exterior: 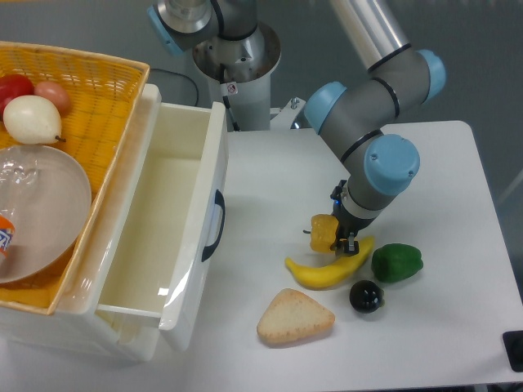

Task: Pick up the yellow pepper
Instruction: 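Lift the gripped yellow pepper up off the table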

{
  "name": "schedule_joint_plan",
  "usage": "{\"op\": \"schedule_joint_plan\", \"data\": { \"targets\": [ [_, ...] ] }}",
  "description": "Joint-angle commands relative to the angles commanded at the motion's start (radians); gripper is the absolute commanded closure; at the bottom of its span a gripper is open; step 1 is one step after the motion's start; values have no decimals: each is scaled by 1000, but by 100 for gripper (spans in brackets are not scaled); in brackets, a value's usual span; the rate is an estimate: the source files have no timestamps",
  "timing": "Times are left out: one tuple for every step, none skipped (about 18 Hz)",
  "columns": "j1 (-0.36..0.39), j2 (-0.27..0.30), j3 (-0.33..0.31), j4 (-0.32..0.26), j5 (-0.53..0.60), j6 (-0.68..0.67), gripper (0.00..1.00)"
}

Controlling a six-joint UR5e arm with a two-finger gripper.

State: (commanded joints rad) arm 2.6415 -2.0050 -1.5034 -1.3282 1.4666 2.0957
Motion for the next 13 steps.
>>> {"op": "schedule_joint_plan", "data": {
  "targets": [
    [2, 5, 18, -28, 0, -17, 100],
    [6, 8, 37, -54, 0, -20, 100],
    [8, 15, 46, -68, 0, -23, 100],
    [11, 20, 46, -71, 0, -31, 100],
    [14, 29, 46, -74, 0, -45, 100],
    [15, 38, 46, -78, 0, -66, 100],
    [15, 48, 46, -91, 1, -86, 100],
    [20, 60, 45, -98, 3, -95, 100],
    [21, 69, 45, -101, 5, -97, 100],
    [20, 71, 43, -100, 5, -101, 100],
    [20, 72, 45, -100, 5, -117, 100],
    [20, 75, 43, -100, 5, -126, 100],
    [20, 75, 42, -97, 5, -126, 100]
  ]
}}
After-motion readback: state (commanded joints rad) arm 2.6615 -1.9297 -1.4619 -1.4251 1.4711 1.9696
